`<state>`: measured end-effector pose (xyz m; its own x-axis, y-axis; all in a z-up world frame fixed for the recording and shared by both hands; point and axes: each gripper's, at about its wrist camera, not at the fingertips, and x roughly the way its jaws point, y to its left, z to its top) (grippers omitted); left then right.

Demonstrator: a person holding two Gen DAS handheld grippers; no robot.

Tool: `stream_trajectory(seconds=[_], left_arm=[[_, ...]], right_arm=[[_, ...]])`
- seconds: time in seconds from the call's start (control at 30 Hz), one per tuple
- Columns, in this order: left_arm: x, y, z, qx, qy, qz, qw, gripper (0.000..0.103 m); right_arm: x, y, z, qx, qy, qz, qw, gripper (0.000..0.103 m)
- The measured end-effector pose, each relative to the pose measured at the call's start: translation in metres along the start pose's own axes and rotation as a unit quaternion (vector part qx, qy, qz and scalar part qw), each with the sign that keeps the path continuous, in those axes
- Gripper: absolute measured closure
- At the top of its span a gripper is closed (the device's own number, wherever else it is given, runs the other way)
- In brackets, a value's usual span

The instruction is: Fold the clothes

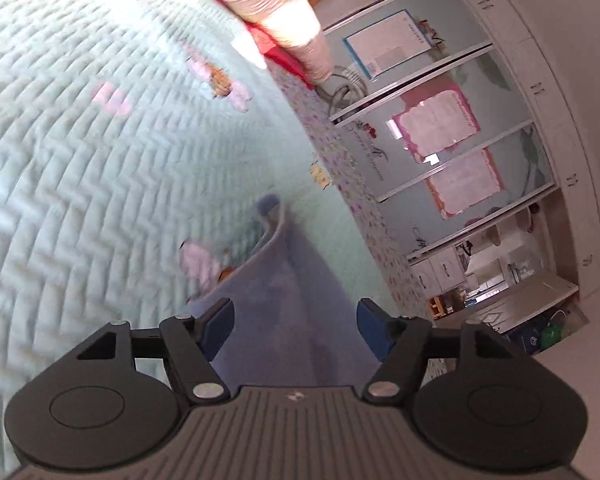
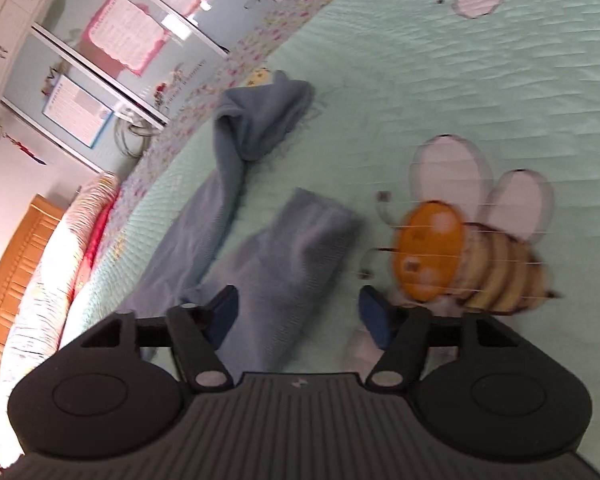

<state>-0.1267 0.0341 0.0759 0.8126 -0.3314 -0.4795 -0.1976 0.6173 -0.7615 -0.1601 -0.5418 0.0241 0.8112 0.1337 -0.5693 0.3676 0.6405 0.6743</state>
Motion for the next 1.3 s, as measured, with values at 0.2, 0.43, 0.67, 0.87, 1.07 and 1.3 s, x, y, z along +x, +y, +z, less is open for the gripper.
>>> stream_trajectory(seconds=[0.2,0.43,0.67,0.87,1.07,1.3], left_arm=[[0.012,0.013,-0.034,0.004,0.013,0.037,0.9992,0.033],[0.039,0.024,-0.036,-0.023,0.011,0.041,0.9988,0.039],[0.039,0.033,-0.030,-0.063,0.013,0.028,0.9975,0.099],[0.003,0.016,-0.034,-0.044,0.002,0.003,0.9990,0.099],[0.013,0.038,-0.035,-0.050,0.031,0.014,0.9982,0.098],[0.011,0.040,-0.046,-0.054,0.019,0.005,0.9983,0.055]], right_arm=[[0.031,0.038,-0.012,-0.047,0.029,-0.012,0.998,0.094],[-0.019,0.037,-0.018,0.016,-0.026,0.018,0.999,0.098],[-0.186,0.025,0.015,0.095,-0.173,0.063,0.978,0.098],[-0.240,-0.035,0.037,0.088,-0.219,-0.069,0.969,0.089],[-0.226,-0.090,0.009,0.098,-0.183,-0.125,0.970,0.075],[-0.204,-0.126,-0.034,0.145,-0.087,-0.104,0.980,0.060]])
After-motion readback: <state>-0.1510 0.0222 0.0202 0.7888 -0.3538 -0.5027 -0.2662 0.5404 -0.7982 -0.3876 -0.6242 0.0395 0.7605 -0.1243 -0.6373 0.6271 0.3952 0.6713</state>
